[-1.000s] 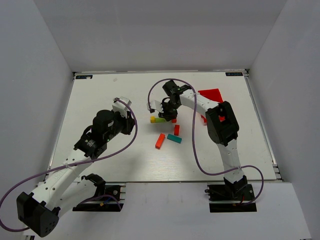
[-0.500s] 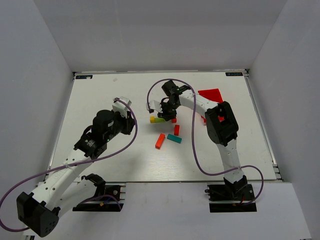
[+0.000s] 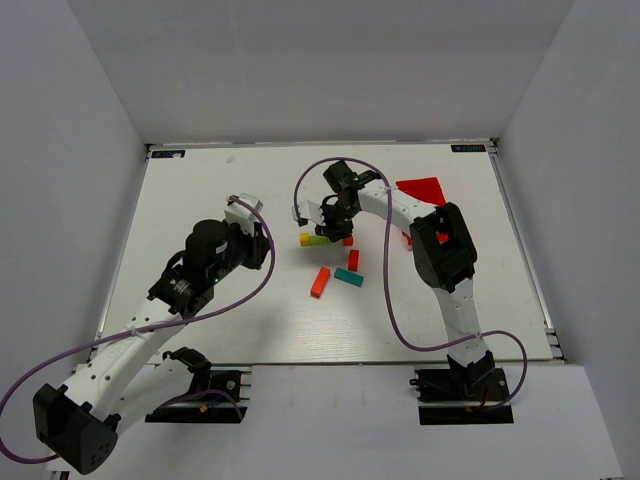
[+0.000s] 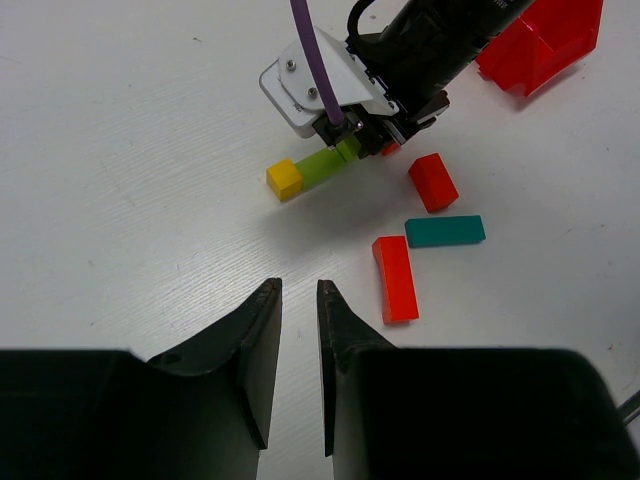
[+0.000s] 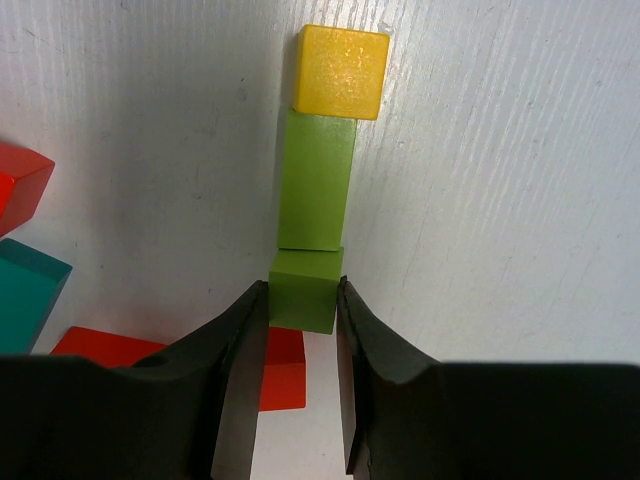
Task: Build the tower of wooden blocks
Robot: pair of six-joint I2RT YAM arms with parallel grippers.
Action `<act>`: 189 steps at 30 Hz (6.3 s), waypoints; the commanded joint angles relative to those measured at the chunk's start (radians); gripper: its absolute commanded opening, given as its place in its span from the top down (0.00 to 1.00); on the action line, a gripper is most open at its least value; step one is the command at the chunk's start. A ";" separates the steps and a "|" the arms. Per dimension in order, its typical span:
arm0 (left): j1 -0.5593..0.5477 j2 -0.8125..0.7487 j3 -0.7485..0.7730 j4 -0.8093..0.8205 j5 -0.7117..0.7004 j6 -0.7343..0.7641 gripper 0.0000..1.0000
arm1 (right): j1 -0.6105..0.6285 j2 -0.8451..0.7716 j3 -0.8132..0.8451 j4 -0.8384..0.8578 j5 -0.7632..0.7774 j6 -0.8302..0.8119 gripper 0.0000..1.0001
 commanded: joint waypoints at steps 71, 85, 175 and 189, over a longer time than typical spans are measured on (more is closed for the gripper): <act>0.006 -0.018 0.008 -0.002 -0.013 0.006 0.68 | 0.017 -0.033 -0.015 0.030 0.012 0.028 0.10; 0.006 -0.027 0.008 -0.002 -0.023 0.006 0.67 | 0.020 -0.336 -0.182 0.045 -0.023 0.031 0.10; 0.006 -0.018 0.008 -0.004 0.071 0.029 0.45 | -0.112 -0.085 -0.132 0.031 -0.108 -0.084 0.78; 0.006 -0.018 0.008 -0.004 0.062 0.029 0.45 | -0.109 -0.200 -0.155 0.035 -0.122 -0.039 0.97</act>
